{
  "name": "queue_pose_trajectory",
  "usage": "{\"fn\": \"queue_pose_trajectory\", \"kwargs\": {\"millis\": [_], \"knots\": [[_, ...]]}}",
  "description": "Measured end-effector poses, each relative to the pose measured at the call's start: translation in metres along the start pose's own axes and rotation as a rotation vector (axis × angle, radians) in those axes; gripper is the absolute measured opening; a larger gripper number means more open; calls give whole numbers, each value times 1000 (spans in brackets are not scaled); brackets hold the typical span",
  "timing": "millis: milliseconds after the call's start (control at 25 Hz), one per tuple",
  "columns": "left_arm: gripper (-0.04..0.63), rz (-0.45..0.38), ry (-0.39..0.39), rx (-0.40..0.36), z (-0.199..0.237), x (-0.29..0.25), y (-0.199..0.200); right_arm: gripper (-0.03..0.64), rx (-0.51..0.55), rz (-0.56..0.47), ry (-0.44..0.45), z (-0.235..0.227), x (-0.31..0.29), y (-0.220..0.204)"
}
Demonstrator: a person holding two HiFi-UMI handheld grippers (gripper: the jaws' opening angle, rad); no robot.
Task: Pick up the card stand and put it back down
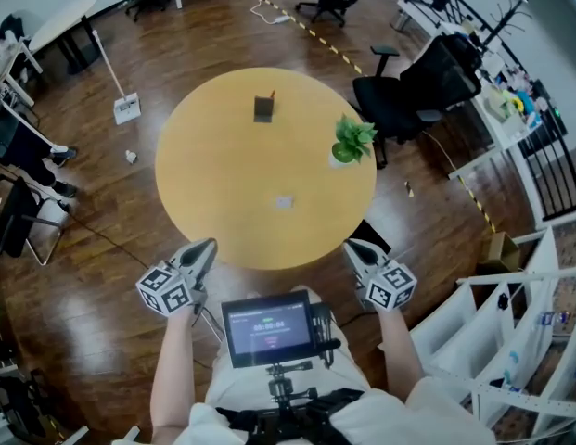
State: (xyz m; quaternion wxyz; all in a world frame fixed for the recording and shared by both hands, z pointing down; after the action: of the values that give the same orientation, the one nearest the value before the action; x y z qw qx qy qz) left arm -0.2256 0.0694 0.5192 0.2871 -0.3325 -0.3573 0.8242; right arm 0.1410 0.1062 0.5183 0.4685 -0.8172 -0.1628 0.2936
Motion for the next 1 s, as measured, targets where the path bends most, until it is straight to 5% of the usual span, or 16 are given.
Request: {"fn": "queue_pose_trajectory", "kwargs": {"millis": [1000], "knots": [[-6, 10, 186, -63, -14, -100, 16, 55, 135, 292, 267, -134, -105, 18]]}}
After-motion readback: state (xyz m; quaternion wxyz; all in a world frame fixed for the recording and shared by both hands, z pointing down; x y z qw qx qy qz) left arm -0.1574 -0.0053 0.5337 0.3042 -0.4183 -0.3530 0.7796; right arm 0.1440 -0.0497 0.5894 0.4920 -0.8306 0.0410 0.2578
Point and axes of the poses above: the fingertips, and each gripper's own axes: x backward along the fingers, z to its left, y out of its top, the point moved 4 cm from there along x, backward along the fingers, and after that the axes turned 15 degrees about y, right-handed, at the moved point
